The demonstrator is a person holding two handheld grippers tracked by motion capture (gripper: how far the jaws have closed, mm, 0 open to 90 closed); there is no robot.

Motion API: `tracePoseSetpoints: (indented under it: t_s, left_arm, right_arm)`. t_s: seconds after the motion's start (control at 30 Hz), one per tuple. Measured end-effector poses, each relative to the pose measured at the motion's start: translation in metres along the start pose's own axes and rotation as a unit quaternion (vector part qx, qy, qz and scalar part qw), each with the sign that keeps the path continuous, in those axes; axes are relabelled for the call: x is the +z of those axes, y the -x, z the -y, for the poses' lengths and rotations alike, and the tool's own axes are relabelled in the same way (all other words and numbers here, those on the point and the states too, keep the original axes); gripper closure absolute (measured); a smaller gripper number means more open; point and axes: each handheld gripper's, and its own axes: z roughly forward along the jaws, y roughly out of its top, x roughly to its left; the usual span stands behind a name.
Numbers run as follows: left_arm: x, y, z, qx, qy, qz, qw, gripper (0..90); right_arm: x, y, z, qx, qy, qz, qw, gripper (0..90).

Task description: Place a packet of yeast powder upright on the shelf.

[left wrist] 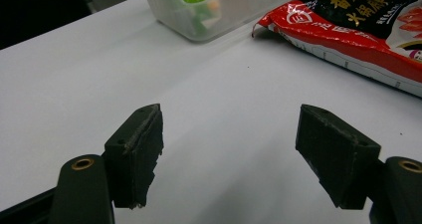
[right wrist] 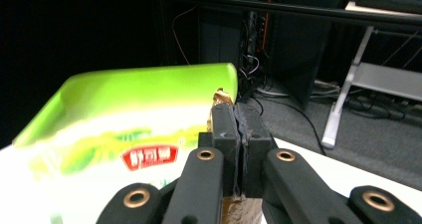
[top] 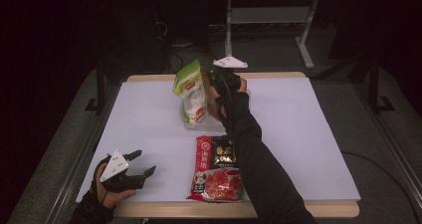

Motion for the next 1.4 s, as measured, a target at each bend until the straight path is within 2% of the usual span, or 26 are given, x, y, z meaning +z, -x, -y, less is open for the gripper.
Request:
tracePoseSetpoints:
  t_s: [0.23, 0.33, 0.43, 0.5, 0.63, 0.73, 0.97, 1.17, 1.4]
  left_arm:
    - [0.001, 0.0, -0.001, 0.001, 0.0, 0.0, 1.0, 25.7]
    - [0.002, 0.0, -0.001, 0.0, -0.002, -0.001, 1.0, 25.7]
    - [0.002, 0.001, -0.001, 0.003, -0.002, 0.0, 1.0, 25.7]
    - [0.003, 0.001, -0.002, 0.003, -0.003, 0.0, 1.0, 25.7]
    - [0.003, 0.001, -0.001, 0.002, -0.005, -0.001, 1.0, 25.8]
    - [0.003, 0.002, -0.002, 0.003, -0.006, -0.001, 1.0, 25.8]
    - [0.005, 0.001, -0.002, 0.001, -0.006, -0.001, 1.0, 25.7]
    - [0.007, 0.0, -0.002, 0.002, -0.009, 0.0, 1.0, 25.7]
    - [0.007, 0.0, -0.002, 0.001, -0.009, -0.001, 1.0, 25.6]
  right_arm:
    - [-0.01, -0.001, 0.015, -0.012, 0.013, -0.025, 0.9995, 86.9]
    - [-0.015, -0.001, 0.019, -0.027, 0.014, -0.023, 0.9993, 86.9]
    - [-0.018, 0.003, 0.025, -0.027, 0.006, -0.025, 0.9993, 86.4]
    - [-0.021, 0.004, 0.028, -0.033, 0.012, -0.016, 0.9993, 86.3]
    - [-0.027, 0.009, 0.032, -0.034, 0.012, -0.02, 0.9991, 85.3]
    - [-0.029, 0.013, 0.033, -0.034, 0.008, -0.016, 0.9993, 81.8]
    - [-0.033, 0.021, 0.037, -0.036, 0.005, -0.015, 0.9992, 67.0]
    - [-0.04, 0.026, 0.038, -0.041, -0.002, -0.013, 0.9991, 61.1]
    - [-0.044, 0.033, 0.04, -0.033, -0.016, -0.021, 0.9991, 55.4]
